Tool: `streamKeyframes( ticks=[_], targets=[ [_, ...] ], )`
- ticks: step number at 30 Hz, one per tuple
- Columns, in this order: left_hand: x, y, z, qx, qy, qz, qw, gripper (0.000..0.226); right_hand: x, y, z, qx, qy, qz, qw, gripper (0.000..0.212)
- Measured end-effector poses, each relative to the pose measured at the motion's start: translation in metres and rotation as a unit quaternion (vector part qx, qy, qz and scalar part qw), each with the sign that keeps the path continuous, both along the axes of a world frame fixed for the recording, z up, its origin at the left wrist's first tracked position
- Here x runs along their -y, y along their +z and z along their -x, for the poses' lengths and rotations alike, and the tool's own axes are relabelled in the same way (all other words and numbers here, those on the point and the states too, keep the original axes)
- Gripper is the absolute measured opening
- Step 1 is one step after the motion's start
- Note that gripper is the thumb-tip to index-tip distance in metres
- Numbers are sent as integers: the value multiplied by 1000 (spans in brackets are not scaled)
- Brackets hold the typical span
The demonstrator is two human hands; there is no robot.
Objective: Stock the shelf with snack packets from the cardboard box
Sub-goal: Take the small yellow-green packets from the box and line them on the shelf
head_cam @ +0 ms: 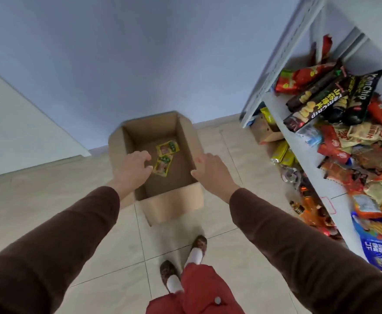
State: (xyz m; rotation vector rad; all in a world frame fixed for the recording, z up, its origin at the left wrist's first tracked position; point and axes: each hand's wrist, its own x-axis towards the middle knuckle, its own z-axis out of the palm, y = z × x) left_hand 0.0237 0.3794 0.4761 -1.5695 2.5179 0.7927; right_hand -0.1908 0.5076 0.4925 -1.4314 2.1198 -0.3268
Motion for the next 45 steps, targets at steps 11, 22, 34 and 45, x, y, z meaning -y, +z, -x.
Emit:
streamKeyframes(
  ticks=[11, 22, 34, 45],
  targets=[
    [141, -192, -14, 55, 12, -76, 996, 39, 181, -226, -25, 132, -140, -85, 978, 41],
    [286, -445, 14, 90, -88, -30, 992, 41, 292, -531, -57, 123, -275, -179, 936, 56],
    [397, -665, 95, 59, -102, -50, 992, 47, 354, -736, -84, 96, -385, -133, 908, 88],
    [403, -736, 164, 69, -20, -91, 993, 66, 332, -768, -66, 100, -432, -142, 885, 61]
  ],
)
